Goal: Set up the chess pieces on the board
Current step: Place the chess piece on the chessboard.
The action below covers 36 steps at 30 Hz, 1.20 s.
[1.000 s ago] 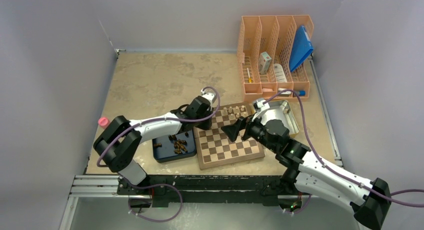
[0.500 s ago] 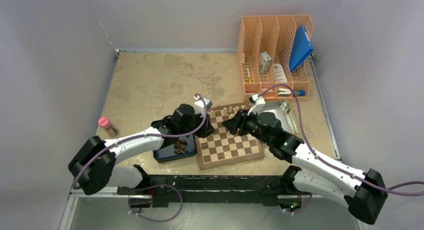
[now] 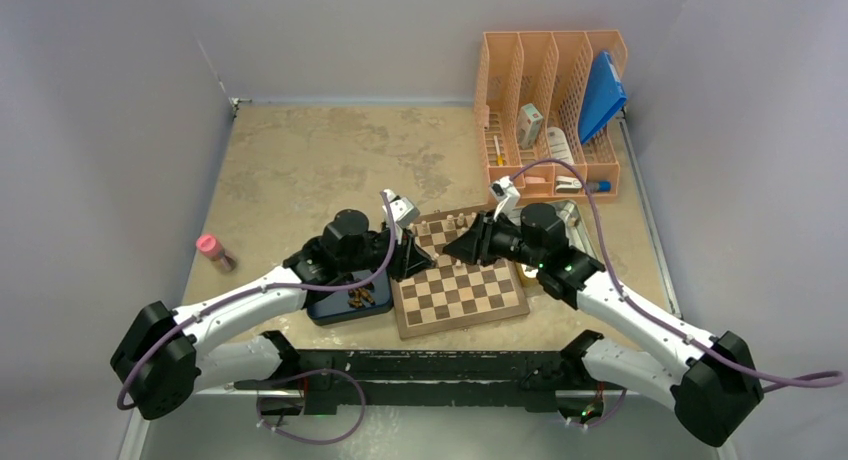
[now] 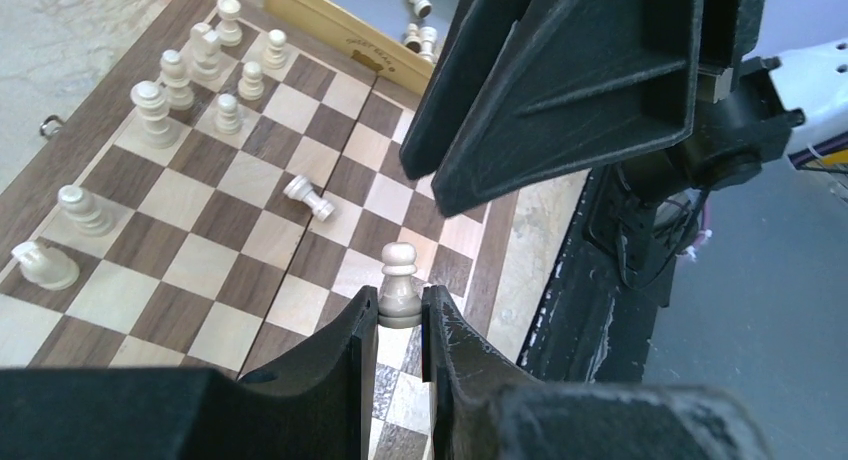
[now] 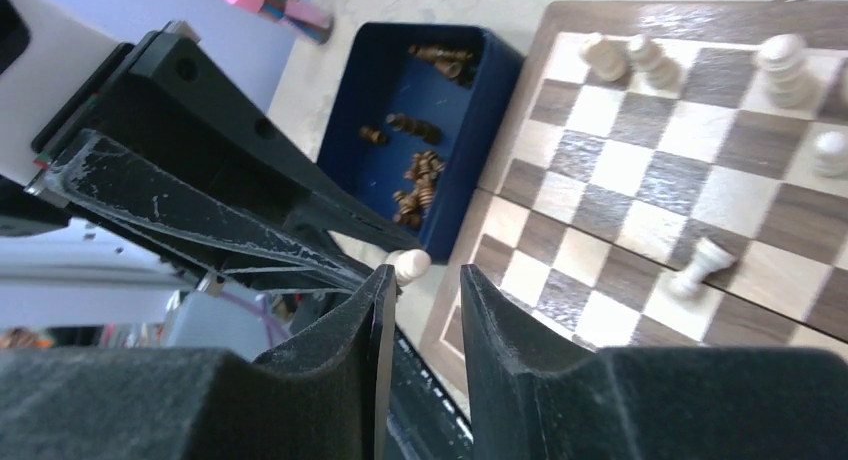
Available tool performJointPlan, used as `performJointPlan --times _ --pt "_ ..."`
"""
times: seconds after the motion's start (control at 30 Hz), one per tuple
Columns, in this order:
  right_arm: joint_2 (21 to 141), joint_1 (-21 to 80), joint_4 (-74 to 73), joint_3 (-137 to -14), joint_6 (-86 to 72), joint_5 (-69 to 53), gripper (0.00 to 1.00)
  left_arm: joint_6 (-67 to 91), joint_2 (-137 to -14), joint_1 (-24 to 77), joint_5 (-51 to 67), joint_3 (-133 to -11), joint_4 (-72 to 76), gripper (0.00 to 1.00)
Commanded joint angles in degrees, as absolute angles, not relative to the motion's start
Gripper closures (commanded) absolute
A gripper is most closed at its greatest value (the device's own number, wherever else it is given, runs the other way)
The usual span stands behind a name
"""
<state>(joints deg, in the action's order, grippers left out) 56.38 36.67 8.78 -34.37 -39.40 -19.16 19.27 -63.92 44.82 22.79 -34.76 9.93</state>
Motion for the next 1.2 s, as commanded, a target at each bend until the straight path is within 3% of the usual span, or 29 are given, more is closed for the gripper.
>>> performJointPlan --times 0.0,0.1,0.27,0.5,0.9,1.0,1.17 --pt "57.45 36.56 14.97 -35.5 -42.73 -30.12 0.66 17.9 -62.4 45.18 27.29 -34.54 13.89 0.94" --pt "58.66 36.54 15.91 -35.07 -43.4 -30.66 0.62 18.18 -62.24 45.2 28.64 -34.63 14.47 0.95" --pt "59.15 36.4 19.05 -33.35 -45.31 -32.68 0.66 18.04 -61.31 45.18 28.71 -35.1 14.34 0.96" --pt "60.2 36.13 23.19 -31.3 -47.59 -34.66 0.65 17.88 -60.52 45.26 28.34 -35.77 13.74 0.96" --pt "59.99 36.12 29.51 -28.95 -50.61 -40.34 0.81 18.18 -60.14 45.25 27.71 -35.09 15.15 0.95" --pt "59.17 36.12 29.76 -28.96 -50.71 -39.44 0.85 18.19 -60.08 45.23 27.24 -35.07 15.03 0.9" --pt "56.18 36.12 25.27 -30.38 -47.53 -31.67 0.87 19.16 -60.37 45.18 24.35 -35.95 11.59 0.7"
